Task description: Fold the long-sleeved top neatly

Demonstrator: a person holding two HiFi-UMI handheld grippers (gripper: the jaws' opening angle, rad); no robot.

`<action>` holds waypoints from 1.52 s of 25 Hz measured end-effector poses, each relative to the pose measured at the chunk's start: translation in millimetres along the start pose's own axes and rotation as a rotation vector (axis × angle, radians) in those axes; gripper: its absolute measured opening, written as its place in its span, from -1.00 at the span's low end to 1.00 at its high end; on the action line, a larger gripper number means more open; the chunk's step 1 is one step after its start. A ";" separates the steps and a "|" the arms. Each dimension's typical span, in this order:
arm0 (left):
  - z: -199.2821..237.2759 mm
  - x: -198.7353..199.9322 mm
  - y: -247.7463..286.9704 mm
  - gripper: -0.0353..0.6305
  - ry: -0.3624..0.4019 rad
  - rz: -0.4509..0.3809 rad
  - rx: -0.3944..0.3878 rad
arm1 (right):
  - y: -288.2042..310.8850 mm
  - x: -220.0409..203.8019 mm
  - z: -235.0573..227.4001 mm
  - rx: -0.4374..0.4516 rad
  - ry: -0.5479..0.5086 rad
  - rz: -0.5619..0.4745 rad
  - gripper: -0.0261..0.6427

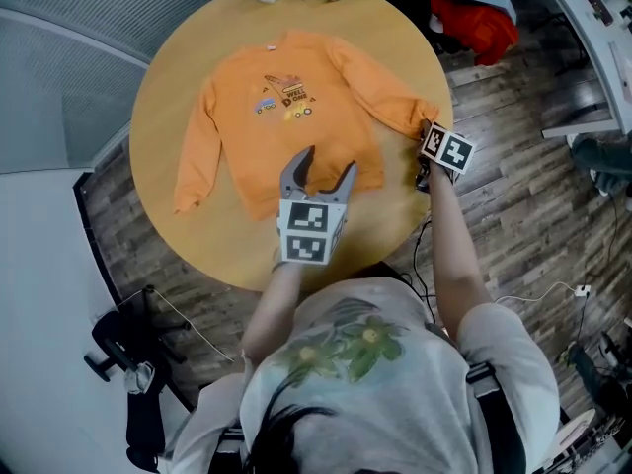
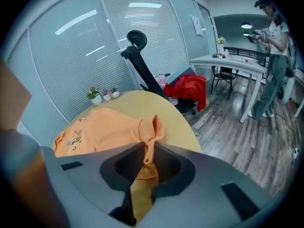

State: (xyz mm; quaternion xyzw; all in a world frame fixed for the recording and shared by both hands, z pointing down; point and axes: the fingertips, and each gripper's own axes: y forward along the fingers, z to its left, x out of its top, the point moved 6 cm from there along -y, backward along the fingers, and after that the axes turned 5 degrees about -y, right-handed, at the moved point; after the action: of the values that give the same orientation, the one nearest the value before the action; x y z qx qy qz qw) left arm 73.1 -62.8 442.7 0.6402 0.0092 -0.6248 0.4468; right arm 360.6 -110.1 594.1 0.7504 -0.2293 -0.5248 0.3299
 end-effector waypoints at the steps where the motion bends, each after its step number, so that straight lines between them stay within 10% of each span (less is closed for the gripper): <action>1: -6.3 1.6 4.7 -0.01 0.006 0.007 -0.017 | -1.8 0.1 0.6 0.003 -0.002 -0.004 -0.72; 11: -39.5 -4.8 26.7 -0.01 0.054 0.058 -0.101 | -44.1 40.5 -3.6 0.032 -0.031 -0.152 -0.76; 25: 43.9 -0.9 -12.4 -0.01 -0.107 -0.014 0.130 | -88.9 205.3 41.5 0.129 -0.174 -0.488 -0.76; 38: 104.7 -12.7 -43.6 -0.01 -0.218 -0.049 0.198 | -78.4 231.5 155.4 0.273 -0.404 -0.515 -0.76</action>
State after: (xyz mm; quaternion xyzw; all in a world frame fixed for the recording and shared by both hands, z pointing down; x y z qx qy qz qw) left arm -37.4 -90.8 447.4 0.6090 -0.0854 -0.6994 0.3643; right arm 294.1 -256.4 353.1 0.7018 -0.1612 -0.6932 0.0316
